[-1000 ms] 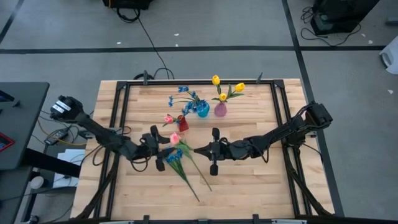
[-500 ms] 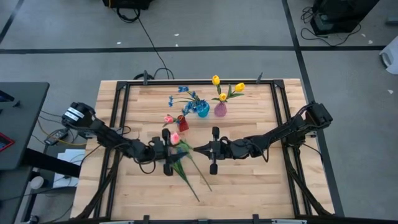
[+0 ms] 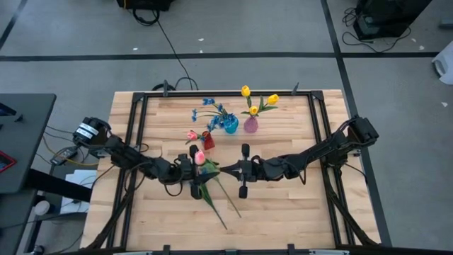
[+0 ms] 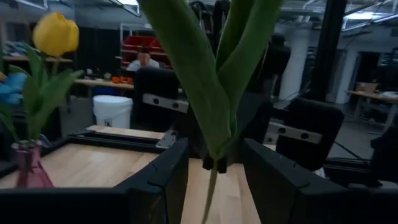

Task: Sort flowers into vase by color
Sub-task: Put the pink flower into the red vase

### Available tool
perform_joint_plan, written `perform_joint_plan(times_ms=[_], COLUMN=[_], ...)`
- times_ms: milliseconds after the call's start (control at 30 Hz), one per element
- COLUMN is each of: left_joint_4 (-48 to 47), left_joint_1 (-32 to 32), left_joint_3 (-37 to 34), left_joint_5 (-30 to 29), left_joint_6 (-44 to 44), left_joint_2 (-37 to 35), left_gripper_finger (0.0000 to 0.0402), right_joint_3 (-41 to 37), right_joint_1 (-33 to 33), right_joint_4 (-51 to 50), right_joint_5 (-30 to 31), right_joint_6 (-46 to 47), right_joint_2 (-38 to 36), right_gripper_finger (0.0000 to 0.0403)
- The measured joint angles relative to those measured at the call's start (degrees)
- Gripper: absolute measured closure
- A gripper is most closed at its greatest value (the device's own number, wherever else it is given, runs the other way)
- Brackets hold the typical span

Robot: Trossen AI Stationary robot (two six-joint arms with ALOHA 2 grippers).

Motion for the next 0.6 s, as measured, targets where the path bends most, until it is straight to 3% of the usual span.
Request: perform_joint_plan(times_ms=[233,600], left_joint_4=[-0.1,0.3], left_joint_1=[1.0,2.2], left_joint_3=[0.0,0.0], left_joint_5=[1.8,5.2], left_joint_6=[-0.9,-0.7], left_joint_2=[0.0,0.0], left_gripper_finger=[0.0284,0.0389], right_joint_3=[0.0,0.0], right_joint_1=[0.0,0.0], right_joint_4=[0.5,0.5], right_joint_5=[-1.4,-2.4], right_joint_6=[-0.4,-0.2], right_joint_2=[0.0,0.0], right_gripper_finger=[0.0397,0.0383])
